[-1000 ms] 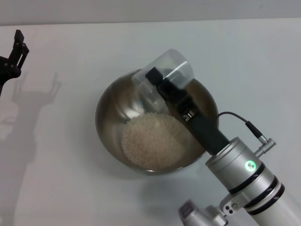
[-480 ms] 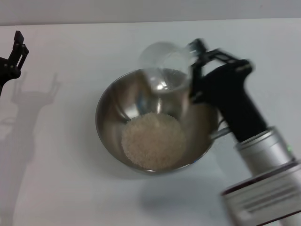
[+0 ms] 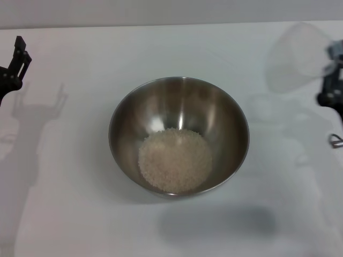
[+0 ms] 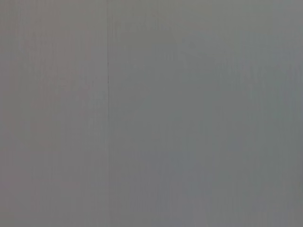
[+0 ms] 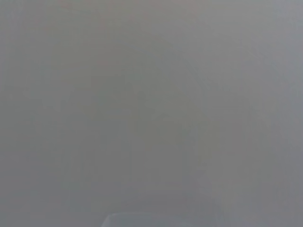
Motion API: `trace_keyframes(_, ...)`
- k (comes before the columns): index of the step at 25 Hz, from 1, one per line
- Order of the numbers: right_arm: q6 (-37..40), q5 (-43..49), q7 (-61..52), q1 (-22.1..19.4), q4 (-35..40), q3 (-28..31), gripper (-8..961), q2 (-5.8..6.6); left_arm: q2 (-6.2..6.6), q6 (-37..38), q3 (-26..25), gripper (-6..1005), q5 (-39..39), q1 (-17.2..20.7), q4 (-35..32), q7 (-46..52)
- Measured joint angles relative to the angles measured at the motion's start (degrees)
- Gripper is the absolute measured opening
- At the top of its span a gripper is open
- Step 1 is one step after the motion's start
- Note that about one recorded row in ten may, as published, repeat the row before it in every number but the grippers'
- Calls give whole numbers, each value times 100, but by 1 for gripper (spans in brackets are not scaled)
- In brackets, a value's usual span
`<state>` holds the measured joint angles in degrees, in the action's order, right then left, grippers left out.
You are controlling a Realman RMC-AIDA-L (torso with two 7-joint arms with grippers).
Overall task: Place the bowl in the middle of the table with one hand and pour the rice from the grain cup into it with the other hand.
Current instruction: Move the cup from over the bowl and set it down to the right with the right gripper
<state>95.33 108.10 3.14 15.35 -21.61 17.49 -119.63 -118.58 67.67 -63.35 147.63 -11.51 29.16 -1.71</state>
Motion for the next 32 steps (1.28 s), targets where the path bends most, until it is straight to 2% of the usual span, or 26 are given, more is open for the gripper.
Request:
trace_keyframes(7, -648, -541, -189, -8, 472, 66, 17, -6, 2, -1, 10, 846, -1, -11, -7, 3)
trace_keyframes(19, -2658, -643, -198, 986, 762, 10, 17, 9, -7, 0, 7, 846, 14, -35, -8, 4)
trace_keyframes(24, -3136, -511, -163, 1227, 800, -30, 21, 10, -7, 0, 7, 846, 26, -48, -7, 4)
trace_keyframes(32, -3511, -200, -157, 1390, 799, -28, 28, 24, -7, 0, 6, 846, 35, -49, -7, 4)
